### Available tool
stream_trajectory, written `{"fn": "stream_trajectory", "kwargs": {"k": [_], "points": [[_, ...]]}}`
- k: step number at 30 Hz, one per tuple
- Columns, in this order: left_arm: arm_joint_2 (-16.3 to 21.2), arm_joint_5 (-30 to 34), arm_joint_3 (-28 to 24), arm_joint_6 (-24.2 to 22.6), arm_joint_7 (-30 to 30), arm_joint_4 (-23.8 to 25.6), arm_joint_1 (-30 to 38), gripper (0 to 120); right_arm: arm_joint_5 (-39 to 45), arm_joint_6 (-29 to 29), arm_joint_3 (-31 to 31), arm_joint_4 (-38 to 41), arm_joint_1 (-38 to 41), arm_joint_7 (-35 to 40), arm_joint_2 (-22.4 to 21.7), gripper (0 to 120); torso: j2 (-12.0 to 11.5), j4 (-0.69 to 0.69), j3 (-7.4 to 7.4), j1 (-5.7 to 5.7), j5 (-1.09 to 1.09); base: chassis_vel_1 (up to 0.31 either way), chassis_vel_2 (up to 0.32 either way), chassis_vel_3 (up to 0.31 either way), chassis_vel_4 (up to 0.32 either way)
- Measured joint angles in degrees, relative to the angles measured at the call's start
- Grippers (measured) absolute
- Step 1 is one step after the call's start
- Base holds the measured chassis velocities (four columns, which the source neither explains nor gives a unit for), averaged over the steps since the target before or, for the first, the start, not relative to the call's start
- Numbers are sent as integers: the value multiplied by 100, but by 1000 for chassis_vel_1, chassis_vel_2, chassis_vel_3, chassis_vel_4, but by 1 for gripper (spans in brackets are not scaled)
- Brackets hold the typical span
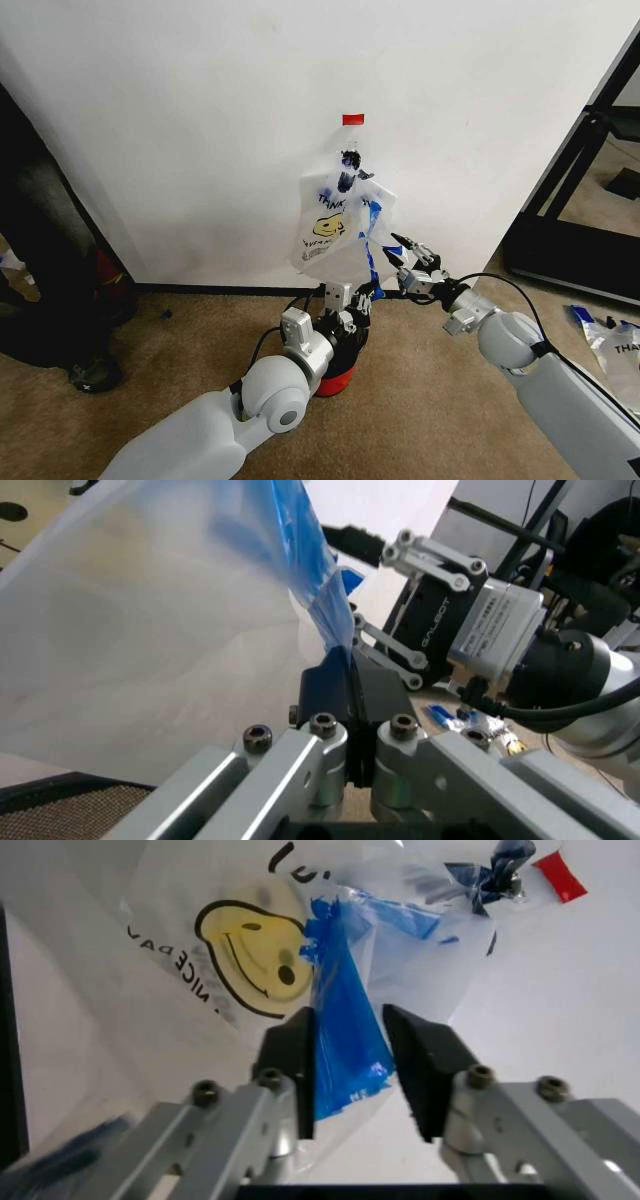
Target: Pick up the garbage bag from the wall and place it over the trash bin.
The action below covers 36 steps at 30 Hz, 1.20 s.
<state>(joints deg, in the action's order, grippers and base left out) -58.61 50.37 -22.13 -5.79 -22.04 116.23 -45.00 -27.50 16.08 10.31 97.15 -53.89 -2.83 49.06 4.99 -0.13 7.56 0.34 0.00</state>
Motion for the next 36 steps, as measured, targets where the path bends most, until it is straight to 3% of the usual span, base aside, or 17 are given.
{"fn": "stream_trajectory", "kwargs": {"k": [7,36], "points": [[-13,0,-9,3,0,0,3,0,94,-37,58,-2,-47,20,-28,0,0,0,0,0,0,0,0,0,0],[157,-264,137,64,23,166,-603,0,55,277,694,638,-1446,83,-81,0,0,0,-1,0,0,0,0,0,0]]}}
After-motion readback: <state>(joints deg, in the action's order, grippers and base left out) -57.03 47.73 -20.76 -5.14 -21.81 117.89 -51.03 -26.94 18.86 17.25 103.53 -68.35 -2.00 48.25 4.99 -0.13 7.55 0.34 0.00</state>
